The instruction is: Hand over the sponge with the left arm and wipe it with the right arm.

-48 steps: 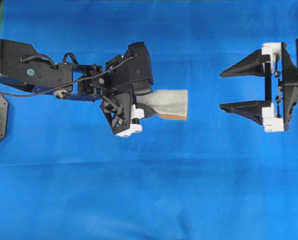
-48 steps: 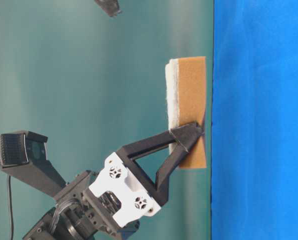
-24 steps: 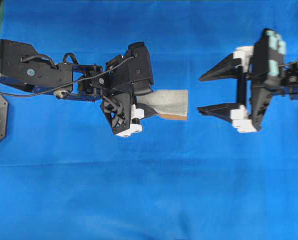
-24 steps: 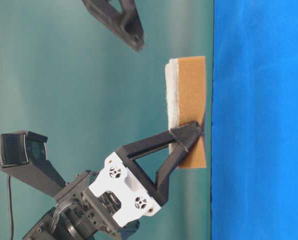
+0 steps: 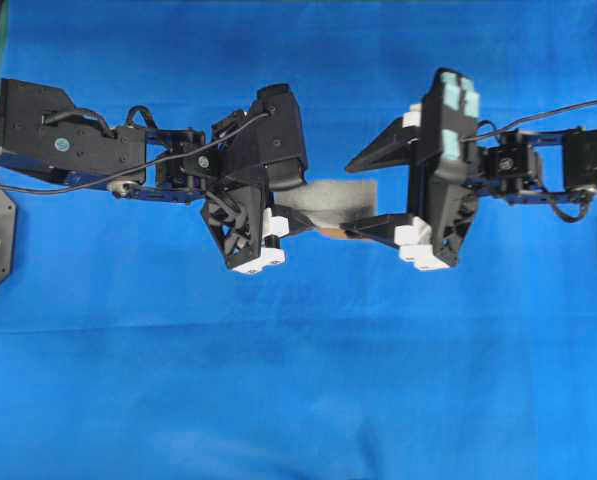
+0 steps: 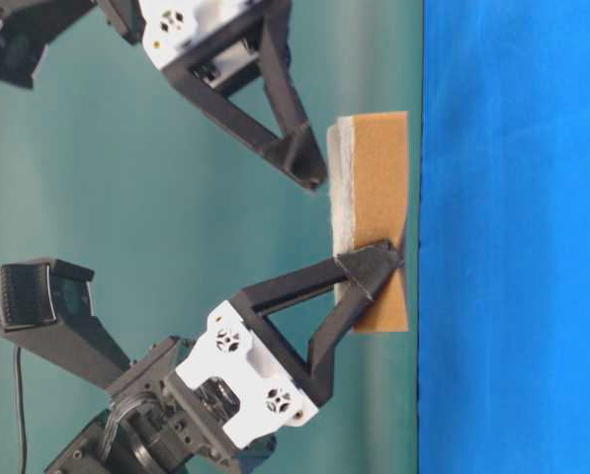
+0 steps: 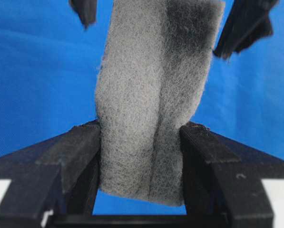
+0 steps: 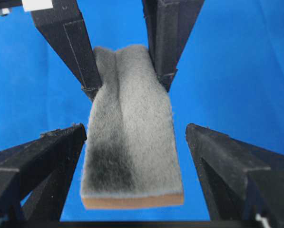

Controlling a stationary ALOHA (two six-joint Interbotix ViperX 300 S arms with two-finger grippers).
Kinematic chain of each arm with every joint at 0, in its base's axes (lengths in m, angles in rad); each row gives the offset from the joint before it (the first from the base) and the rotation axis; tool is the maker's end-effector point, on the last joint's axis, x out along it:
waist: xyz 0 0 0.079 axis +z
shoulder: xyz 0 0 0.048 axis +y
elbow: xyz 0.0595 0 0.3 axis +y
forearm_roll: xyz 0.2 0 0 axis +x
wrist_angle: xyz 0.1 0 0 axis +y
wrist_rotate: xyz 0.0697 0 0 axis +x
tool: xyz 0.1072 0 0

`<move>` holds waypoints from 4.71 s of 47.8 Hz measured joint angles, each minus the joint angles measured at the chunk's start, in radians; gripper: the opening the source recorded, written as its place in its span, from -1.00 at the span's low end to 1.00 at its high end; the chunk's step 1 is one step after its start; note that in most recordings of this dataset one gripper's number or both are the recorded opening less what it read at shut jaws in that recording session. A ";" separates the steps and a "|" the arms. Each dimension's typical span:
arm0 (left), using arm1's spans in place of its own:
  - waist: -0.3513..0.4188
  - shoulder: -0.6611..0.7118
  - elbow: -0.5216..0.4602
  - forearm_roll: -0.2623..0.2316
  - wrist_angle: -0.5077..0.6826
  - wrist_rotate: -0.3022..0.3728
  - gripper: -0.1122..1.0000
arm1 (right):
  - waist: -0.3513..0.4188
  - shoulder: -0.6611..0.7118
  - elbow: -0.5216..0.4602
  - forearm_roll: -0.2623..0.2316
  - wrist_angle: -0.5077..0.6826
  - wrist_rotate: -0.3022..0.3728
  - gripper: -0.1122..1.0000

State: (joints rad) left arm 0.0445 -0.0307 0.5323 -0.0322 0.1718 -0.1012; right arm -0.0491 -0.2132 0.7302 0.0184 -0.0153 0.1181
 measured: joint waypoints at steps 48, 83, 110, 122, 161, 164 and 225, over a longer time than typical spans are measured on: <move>0.000 0.002 0.000 0.003 0.000 0.009 -0.22 | -0.002 0.077 -0.049 -0.011 0.075 -0.014 -0.45; -0.028 -0.267 0.287 0.003 -0.313 0.069 0.59 | -0.002 -0.002 0.012 -0.011 0.101 -0.011 -0.45; -0.035 -0.331 0.347 0.005 -0.387 0.072 0.59 | 0.000 0.152 0.015 -0.011 -0.003 -0.011 -0.45; -0.035 -0.330 0.348 0.005 -0.387 0.072 0.59 | 0.015 0.299 0.015 -0.011 -0.069 -0.011 -0.45; -0.037 -0.330 0.348 0.005 -0.387 0.072 0.59 | -0.235 0.344 0.011 -0.046 -0.077 -0.035 -0.45; -0.037 -0.330 0.348 0.003 -0.387 0.072 0.59 | -0.233 0.345 0.009 -0.046 -0.077 -0.034 -0.45; -0.035 -0.330 0.348 0.003 -0.391 0.074 0.59 | -0.196 0.357 -0.018 -0.091 -0.043 0.041 -0.45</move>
State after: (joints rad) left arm 0.0092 -0.3605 0.8805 -0.0291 -0.2194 -0.0276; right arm -0.2454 0.1442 0.7118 -0.0721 -0.0583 0.1595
